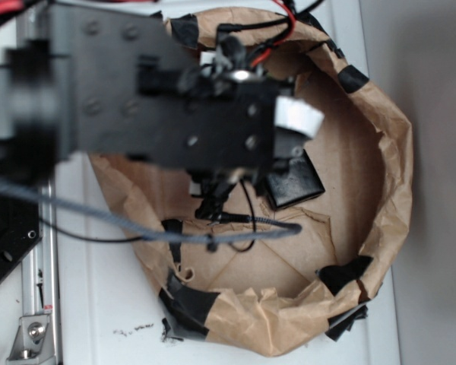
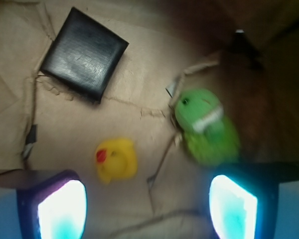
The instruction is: Grab the green animal.
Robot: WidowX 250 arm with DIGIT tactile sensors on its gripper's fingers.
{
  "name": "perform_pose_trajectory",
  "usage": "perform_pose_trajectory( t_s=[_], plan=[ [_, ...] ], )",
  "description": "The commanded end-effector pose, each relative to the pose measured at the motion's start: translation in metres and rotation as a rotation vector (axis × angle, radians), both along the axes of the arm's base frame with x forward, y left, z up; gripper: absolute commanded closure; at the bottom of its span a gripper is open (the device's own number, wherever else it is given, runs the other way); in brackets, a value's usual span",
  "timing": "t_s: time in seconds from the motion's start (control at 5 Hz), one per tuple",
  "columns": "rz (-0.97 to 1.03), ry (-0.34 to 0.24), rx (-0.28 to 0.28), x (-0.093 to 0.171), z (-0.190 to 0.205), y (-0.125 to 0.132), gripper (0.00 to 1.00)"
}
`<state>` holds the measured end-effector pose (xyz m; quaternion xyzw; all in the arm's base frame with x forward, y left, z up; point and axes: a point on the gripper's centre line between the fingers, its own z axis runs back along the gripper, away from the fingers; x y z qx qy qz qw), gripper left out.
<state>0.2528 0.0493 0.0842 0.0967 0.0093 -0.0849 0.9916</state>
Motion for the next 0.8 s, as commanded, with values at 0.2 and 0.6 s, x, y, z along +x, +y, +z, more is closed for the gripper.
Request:
perform_pose_trajectory(
  t_s=[0.2,0.6],
  plan=[
    [-0.153,-0.196,0.08,0.023,-0.014,0.026,0.0],
    [-0.164,-0.233,0.019,0.026,-0.034,0.041,0.0]
  ],
)
